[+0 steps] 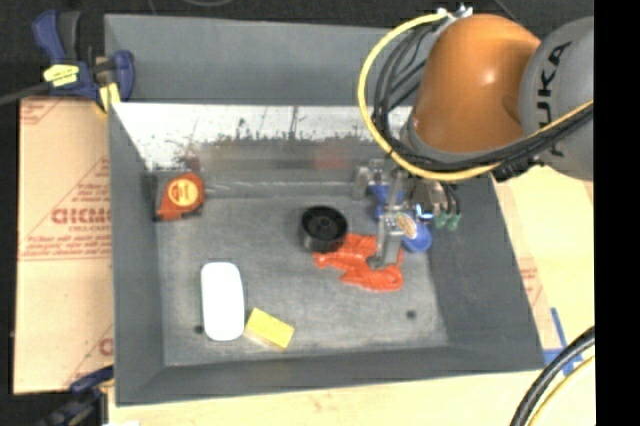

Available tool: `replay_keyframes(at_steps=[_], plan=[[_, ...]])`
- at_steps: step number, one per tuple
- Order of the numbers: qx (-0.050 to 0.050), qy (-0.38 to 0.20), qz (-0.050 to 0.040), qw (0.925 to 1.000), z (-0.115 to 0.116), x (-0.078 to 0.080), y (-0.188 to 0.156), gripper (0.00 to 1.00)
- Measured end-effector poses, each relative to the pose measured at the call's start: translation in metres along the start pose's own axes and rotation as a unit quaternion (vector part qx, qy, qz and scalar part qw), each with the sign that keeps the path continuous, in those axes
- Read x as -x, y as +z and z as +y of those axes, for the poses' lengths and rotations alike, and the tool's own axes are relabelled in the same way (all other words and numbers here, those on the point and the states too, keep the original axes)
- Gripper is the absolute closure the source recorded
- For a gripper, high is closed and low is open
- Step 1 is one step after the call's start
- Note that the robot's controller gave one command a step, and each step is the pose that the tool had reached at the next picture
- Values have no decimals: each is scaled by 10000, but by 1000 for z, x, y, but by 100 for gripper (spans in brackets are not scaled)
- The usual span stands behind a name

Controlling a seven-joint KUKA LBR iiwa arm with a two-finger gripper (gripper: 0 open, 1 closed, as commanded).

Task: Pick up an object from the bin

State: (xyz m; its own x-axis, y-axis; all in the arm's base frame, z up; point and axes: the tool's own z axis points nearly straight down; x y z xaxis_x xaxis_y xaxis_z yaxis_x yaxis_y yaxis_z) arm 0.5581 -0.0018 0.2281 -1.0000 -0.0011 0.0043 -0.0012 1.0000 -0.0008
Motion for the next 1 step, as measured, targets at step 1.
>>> replay_keyframes(at_steps=[1], plan=[[0, 1, -41, 10000, 0, 1, -5, 0]])
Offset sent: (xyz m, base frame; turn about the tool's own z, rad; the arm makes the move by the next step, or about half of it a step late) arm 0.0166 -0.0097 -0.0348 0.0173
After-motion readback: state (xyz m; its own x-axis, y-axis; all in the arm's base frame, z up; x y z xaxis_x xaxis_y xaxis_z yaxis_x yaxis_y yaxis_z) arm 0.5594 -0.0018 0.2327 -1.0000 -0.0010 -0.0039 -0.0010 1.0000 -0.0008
